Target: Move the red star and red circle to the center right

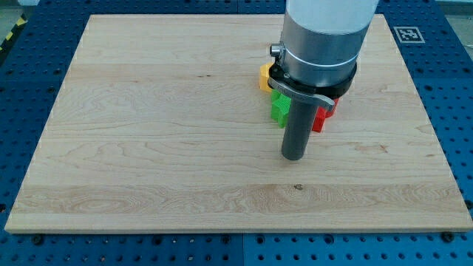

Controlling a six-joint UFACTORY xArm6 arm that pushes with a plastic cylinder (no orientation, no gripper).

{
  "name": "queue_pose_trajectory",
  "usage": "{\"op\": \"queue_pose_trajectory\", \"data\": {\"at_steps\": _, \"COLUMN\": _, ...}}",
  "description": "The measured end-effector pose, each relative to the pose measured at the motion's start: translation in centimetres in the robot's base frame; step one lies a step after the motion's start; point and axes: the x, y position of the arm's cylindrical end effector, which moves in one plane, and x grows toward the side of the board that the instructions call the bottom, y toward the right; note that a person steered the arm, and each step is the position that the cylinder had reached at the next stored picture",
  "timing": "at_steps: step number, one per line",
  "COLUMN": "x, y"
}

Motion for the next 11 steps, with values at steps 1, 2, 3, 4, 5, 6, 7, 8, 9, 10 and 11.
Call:
{"op": "queue_pose_trajectory", "data": {"at_steps": 1, "x": 0.0, "y": 0.6}}
{"op": "queue_pose_trajectory", "data": {"at_steps": 2, "x": 0.0, "y": 2.0}}
{"op": "queue_pose_trajectory", "data": {"at_steps": 3, "x": 0.0, "y": 2.7}}
{"op": "queue_pose_trajectory", "data": {"at_steps": 4, "x": 0.0, "y": 2.7}}
{"op": "queue_pose_trajectory", "data": {"at_steps": 5, "x": -0.6, "y": 2.7}}
{"op": "queue_pose_trajectory", "data": {"at_steps": 6, "x": -1.8, "y": 2.7}}
{"op": "queue_pose_trajectory", "data": {"at_steps": 7, "x": -2.7, "y": 2.8}}
{"op": "queue_pose_trajectory", "data": {"at_steps": 8, "x": -2.7, "y": 2.5}}
{"op": "queue_pose_trajectory", "data": {"at_steps": 9, "x": -3.4, "y": 1.8}}
{"op": "queue_pose_trajectory", "data": {"at_steps": 10, "x": -5.2, "y": 1.8}}
{"op": "queue_pose_trajectory", "data": {"at_steps": 11, "x": -6.6, "y": 2.9}}
